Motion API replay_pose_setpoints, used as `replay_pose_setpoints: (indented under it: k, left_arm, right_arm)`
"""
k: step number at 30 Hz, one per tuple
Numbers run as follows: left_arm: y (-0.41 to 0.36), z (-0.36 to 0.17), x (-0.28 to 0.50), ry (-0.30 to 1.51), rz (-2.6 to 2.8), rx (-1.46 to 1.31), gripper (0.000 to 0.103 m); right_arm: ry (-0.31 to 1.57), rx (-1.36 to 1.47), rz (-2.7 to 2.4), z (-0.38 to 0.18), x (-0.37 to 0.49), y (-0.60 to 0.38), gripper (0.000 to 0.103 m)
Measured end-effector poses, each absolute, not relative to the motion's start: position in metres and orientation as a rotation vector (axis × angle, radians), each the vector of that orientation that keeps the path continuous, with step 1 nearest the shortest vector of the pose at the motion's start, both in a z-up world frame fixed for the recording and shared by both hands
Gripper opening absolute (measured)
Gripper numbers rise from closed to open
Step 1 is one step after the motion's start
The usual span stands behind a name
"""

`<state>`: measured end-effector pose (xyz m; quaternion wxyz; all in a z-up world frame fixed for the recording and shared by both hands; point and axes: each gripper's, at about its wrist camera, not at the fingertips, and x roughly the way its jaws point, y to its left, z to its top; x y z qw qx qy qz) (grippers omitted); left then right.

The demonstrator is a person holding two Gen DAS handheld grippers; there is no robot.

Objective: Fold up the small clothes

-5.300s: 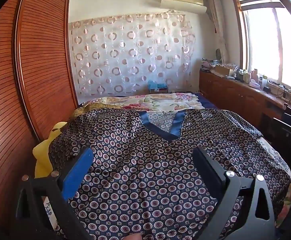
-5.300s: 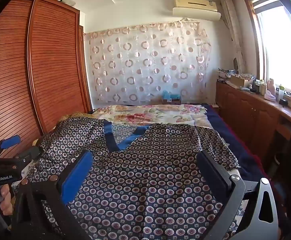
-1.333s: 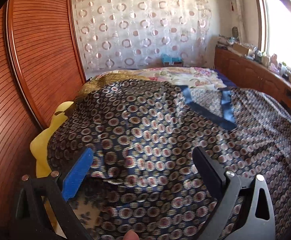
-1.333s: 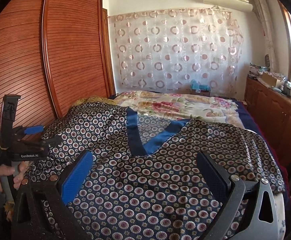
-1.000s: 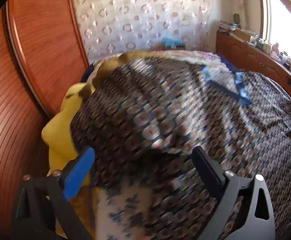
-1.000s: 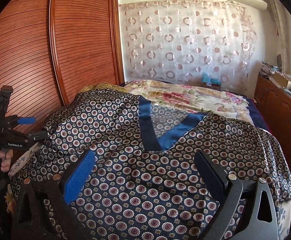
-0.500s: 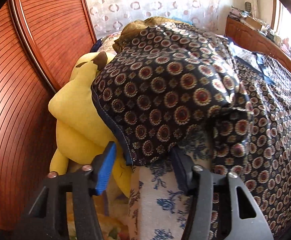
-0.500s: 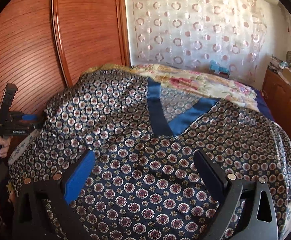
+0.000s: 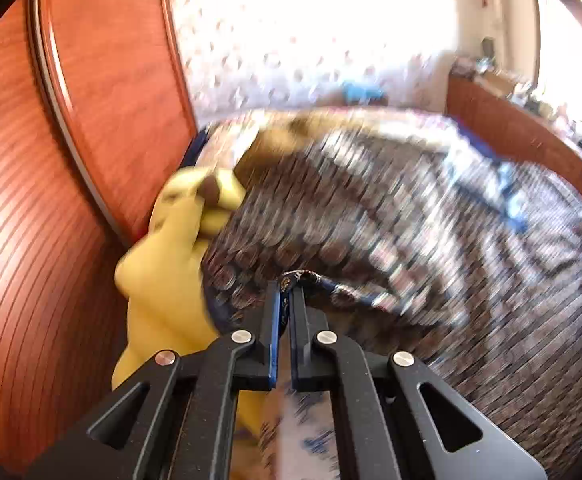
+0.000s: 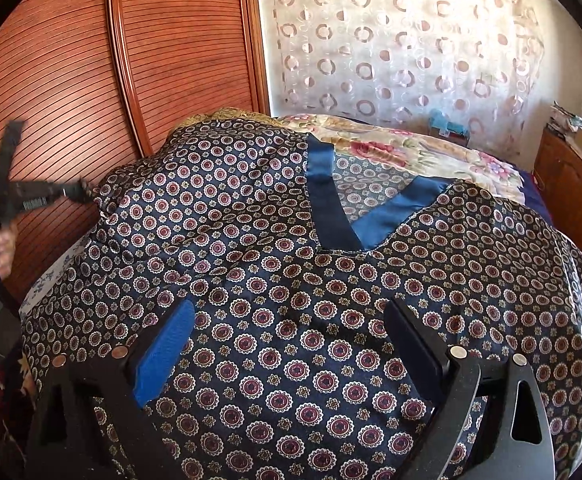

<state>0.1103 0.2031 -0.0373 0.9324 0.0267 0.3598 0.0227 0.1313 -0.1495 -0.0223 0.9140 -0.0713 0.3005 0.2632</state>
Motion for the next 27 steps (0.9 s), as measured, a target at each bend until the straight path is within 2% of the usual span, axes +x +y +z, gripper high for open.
replay_pose_setpoints:
  k: [6, 13, 17, 19, 21, 22, 24, 27]
  left_arm:
    - [0.148, 0.003, 0.131, 0.657, -0.099, 0.066, 0.005]
    - [0.089, 0.004, 0.143, 0.696, -0.222, 0.08, 0.007]
    - [0.082, -0.003, 0.136, 0.724, -0.239, 0.088, 0.023]
    - [0.087, -0.006, 0.132, 0.726, -0.246, 0.073, 0.037]
    - [0.091, -0.006, 0.122, 0.715, -0.25, 0.057, 0.048]
    - [0.095, -0.007, 0.116, 0.712, -0.235, 0.058, 0.05]
    - [0.102, -0.009, 0.108, 0.708, -0.218, 0.055, 0.063]
    - [0.117, -0.013, 0.097, 0.694, -0.181, 0.027, 0.069]
  right_arm:
    - [0.61, -0.118, 0.527, -0.021, 0.127, -0.162, 0.096]
    - [0.601, -0.099, 0.505, -0.018, 0.118, -0.18, 0.096]
    - [0.604, -0.093, 0.493, -0.018, 0.116, -0.187, 0.096]
    - [0.606, -0.092, 0.49, -0.018, 0.119, -0.188, 0.096]
    - [0.607, -0.099, 0.489, -0.016, 0.122, -0.186, 0.096]
    - [0.606, -0.102, 0.489, -0.015, 0.122, -0.183, 0.096]
    - [0.604, -0.106, 0.49, -0.013, 0.125, -0.18, 0.096]
    - [0.591, -0.1, 0.512, -0.009, 0.129, -0.171, 0.096]
